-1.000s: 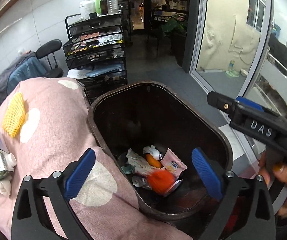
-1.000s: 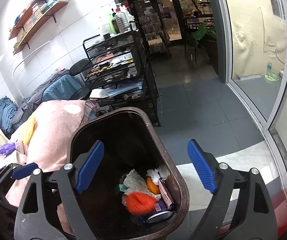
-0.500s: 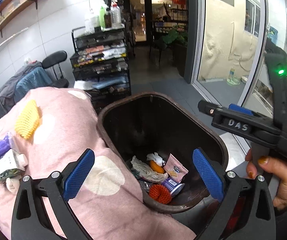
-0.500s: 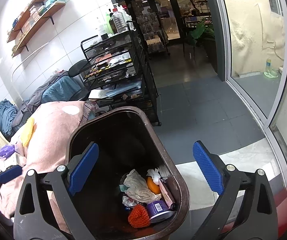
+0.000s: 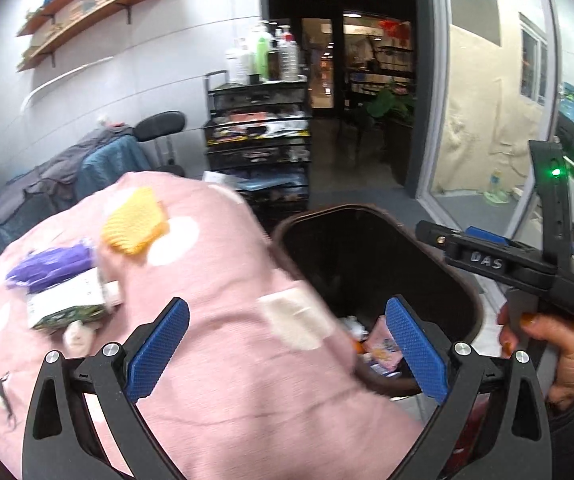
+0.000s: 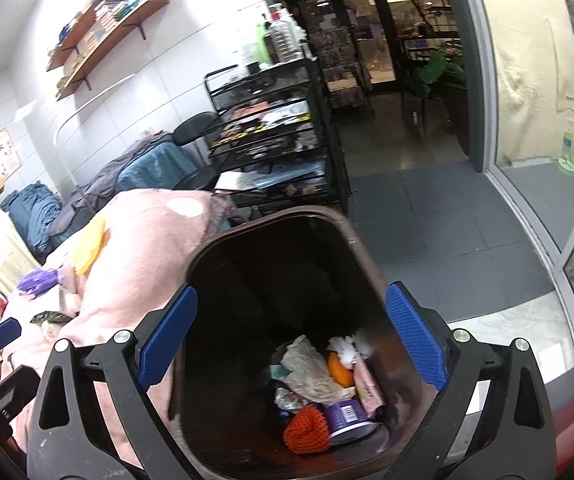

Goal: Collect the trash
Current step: 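Move both tools back over the table toward the purple bag, then grasp the purple bag with the left tool while the right tool grasps the yellow mesh sleeve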

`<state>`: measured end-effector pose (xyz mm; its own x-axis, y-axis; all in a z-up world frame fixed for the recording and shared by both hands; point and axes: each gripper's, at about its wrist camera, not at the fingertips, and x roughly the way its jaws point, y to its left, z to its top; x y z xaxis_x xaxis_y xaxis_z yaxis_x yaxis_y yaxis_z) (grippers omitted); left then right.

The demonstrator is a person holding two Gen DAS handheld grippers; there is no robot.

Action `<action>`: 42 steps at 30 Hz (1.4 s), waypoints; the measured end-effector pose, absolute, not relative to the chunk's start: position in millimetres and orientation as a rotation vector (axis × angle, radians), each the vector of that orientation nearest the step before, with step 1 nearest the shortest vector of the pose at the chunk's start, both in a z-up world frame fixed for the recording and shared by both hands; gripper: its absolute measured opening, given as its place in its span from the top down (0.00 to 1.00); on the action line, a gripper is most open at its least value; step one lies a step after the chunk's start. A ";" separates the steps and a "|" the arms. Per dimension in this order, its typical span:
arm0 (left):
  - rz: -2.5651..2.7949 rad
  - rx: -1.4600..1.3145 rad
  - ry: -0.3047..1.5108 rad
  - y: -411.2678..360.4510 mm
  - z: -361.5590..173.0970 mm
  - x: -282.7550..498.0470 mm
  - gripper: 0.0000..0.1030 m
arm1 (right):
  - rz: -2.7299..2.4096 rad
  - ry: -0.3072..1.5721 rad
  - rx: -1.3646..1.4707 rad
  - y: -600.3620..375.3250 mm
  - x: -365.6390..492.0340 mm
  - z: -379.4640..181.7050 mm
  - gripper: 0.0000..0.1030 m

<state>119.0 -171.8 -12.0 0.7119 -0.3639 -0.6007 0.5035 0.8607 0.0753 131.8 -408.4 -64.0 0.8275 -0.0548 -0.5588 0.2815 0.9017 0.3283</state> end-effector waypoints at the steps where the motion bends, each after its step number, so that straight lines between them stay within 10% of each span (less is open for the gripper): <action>1: -0.470 0.241 0.612 -167.0 -12.7 119.1 0.05 | -0.168 0.576 0.411 -402.4 134.2 -63.5 0.09; 42: -0.174 -0.101 0.749 88.7 -12.2 255.1 0.05 | 0.497 0.691 -0.112 -135.5 278.9 -23.3 0.10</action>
<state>255.1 88.7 -12.2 0.7188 -0.1934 -0.6678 0.1214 0.9807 -0.1533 278.9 -135.5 -23.3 0.6593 0.4022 -0.6353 -0.4749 0.8778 0.0628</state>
